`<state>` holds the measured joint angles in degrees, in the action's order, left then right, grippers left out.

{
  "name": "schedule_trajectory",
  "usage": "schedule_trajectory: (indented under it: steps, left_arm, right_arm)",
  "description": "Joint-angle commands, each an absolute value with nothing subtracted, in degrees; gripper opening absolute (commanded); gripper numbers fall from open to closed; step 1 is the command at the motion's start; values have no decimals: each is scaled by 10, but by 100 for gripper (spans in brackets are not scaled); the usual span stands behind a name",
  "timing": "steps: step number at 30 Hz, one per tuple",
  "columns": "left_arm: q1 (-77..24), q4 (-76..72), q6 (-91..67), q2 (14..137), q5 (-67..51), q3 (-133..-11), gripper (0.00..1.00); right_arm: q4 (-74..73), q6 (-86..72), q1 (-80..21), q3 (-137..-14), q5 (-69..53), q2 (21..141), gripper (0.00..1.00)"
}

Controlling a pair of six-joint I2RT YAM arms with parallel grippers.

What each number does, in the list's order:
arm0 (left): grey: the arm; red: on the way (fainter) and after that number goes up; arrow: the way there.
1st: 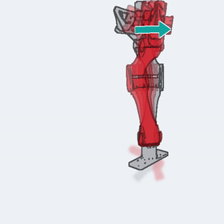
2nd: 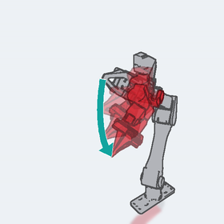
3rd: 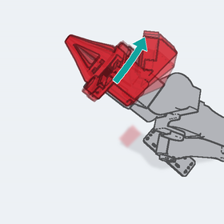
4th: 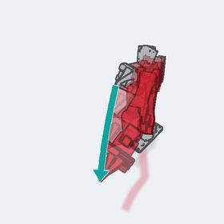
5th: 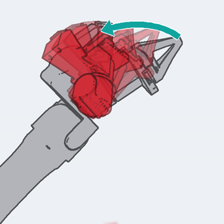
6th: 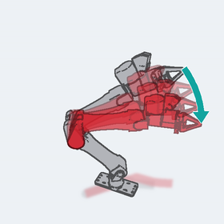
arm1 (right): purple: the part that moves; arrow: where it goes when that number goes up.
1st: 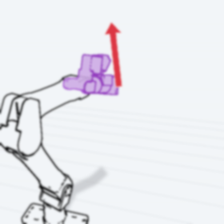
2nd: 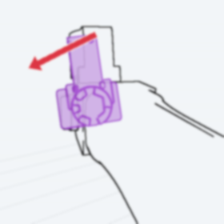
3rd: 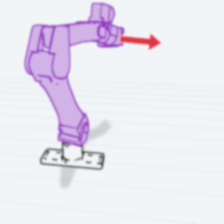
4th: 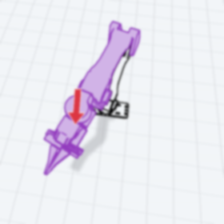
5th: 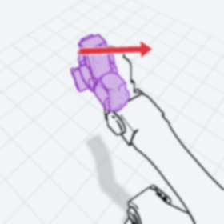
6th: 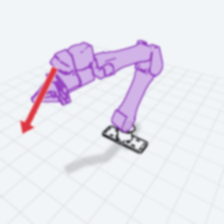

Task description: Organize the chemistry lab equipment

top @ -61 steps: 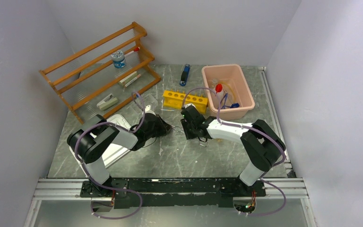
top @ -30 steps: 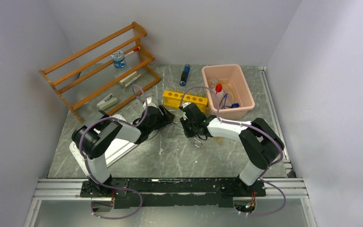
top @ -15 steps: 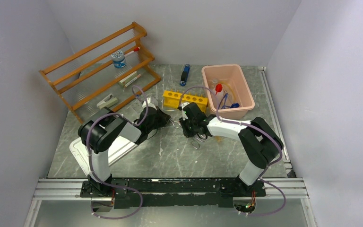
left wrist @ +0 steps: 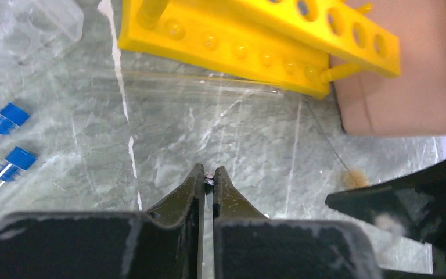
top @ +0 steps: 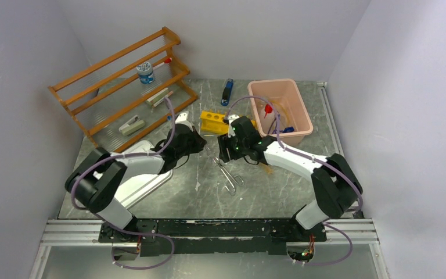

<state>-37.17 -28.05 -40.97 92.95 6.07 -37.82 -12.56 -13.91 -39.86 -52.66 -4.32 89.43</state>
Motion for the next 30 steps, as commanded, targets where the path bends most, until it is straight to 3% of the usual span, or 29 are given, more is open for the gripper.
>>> schedule_trajectory:
  steps: [1, 9, 18, 22, 28, 30]
  left_arm:
    - [-375, -150, -317, 872, 46, -424, 5]
    - [-375, -89, -276, 817, 27, -442, 5]
    - [-375, -63, -272, 796, 9, -459, 5]
    - [-375, -49, -272, 790, 6, -464, 5]
    - [-375, -35, -274, 778, 16, -469, 5]
    - [-374, -30, -273, 768, 27, -470, 5]
  right_arm:
    - [-106, -127, -393, -535, -68, 855, 65]
    - [-40, -134, -400, -492, -201, 855, 68]
    - [21, -160, -435, -445, -179, 913, 64]
    - [72, -194, -456, -424, -161, 921, 52]
    - [81, -212, -475, -429, -116, 899, 16]
    - [72, -212, -475, -430, -101, 883, 9]
